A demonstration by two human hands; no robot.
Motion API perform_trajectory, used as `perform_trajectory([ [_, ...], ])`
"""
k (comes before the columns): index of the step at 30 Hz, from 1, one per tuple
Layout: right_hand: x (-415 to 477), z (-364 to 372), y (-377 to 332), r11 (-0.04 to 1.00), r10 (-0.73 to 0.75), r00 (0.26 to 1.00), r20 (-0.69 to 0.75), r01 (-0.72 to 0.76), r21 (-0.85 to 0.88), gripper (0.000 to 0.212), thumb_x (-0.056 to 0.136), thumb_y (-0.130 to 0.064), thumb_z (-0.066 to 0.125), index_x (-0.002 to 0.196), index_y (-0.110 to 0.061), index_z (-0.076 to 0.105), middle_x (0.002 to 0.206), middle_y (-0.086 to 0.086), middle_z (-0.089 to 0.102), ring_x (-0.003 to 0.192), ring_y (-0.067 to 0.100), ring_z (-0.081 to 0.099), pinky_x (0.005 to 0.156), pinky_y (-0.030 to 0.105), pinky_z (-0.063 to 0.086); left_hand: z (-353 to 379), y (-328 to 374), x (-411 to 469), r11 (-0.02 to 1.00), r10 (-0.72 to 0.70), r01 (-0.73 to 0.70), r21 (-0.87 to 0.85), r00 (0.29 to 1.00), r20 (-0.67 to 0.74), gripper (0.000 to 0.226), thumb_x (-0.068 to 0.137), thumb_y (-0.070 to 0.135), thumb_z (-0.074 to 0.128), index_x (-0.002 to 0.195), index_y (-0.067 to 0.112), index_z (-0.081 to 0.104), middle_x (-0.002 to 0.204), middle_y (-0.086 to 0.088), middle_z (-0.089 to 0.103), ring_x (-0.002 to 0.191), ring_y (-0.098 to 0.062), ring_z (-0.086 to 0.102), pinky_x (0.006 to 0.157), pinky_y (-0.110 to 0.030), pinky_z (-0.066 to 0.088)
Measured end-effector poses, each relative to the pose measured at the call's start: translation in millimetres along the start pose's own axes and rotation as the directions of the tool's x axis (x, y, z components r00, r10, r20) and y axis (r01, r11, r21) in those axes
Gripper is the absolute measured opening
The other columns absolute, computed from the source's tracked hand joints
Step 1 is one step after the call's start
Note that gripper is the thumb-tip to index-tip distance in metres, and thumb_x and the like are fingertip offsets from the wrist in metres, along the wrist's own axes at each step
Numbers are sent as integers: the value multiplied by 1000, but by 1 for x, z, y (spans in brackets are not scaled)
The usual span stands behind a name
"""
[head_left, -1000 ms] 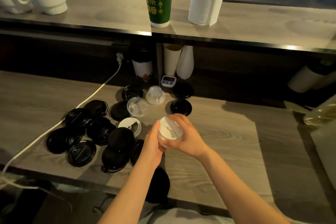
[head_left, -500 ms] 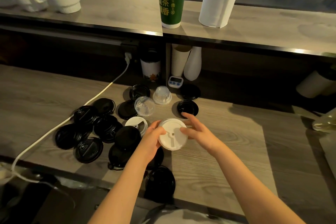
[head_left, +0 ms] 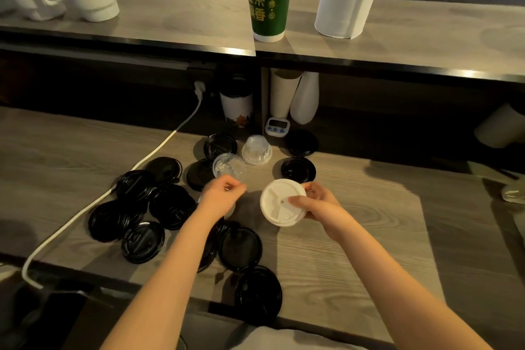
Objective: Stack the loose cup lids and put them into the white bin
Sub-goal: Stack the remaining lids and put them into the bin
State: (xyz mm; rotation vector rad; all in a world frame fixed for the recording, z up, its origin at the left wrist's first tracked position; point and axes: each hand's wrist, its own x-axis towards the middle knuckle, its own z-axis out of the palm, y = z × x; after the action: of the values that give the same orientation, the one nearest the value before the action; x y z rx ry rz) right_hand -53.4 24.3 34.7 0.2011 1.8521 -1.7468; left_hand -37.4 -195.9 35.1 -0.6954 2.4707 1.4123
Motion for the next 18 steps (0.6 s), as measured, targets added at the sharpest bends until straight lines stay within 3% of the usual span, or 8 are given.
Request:
perform_trajectory([
  [2,1,-3,-2,1000,-1,999,-37,2,6,21,82,-11,69,97,-13,53,103,6,67,87,19,66,69,27,54,-17,-6,11,937,-40,70,343,995,-94,15,89,31,60,85,16,58,97,-7,61,89,-21,55,82,-35,47],
  [4,1,-3,-4,999,-1,999,-54,3,32,21,83,-11,68,98,-12,53,102,5,66,88,19,65,71,27,54,-28,-9,19,811,-130,170,560,985,-111,39,88,42,57,113,12,56,116,-10,57,108,-26,52,91,-40,45],
  [6,1,-1,-6,999,0,998,-56,3,53,23,83,-11,67,101,-11,53,102,4,66,88,18,65,70,26,54,-31,-11,27,696,-183,199,690,978,-97,64,85,54,56,132,13,44,138,-11,43,129,-32,37,101,-46,37],
  [8,0,0,-8,998,0,998,-56,4,65,24,83,-10,67,102,-11,53,102,4,66,87,16,65,67,24,53,-26,-12,33,646,-219,187,740,974,-55,73,81,57,58,137,14,39,144,-12,34,135,-34,29,105,-48,31],
  [12,0,-1,-12,997,-10,998,-69,16,81,23,83,-10,67,101,-11,52,101,3,67,85,15,66,63,22,52,-11,-11,39,604,-279,170,779,960,7,82,76,52,67,140,13,34,146,-13,31,135,-36,30,105,-49,31],
  [18,1,-4,-14,995,-31,996,-89,39,90,29,82,-12,68,106,-11,53,104,6,68,88,18,67,64,23,53,2,-6,37,575,-197,107,811,980,11,79,75,47,71,137,12,37,138,-13,39,128,-32,39,102,-44,35],
])
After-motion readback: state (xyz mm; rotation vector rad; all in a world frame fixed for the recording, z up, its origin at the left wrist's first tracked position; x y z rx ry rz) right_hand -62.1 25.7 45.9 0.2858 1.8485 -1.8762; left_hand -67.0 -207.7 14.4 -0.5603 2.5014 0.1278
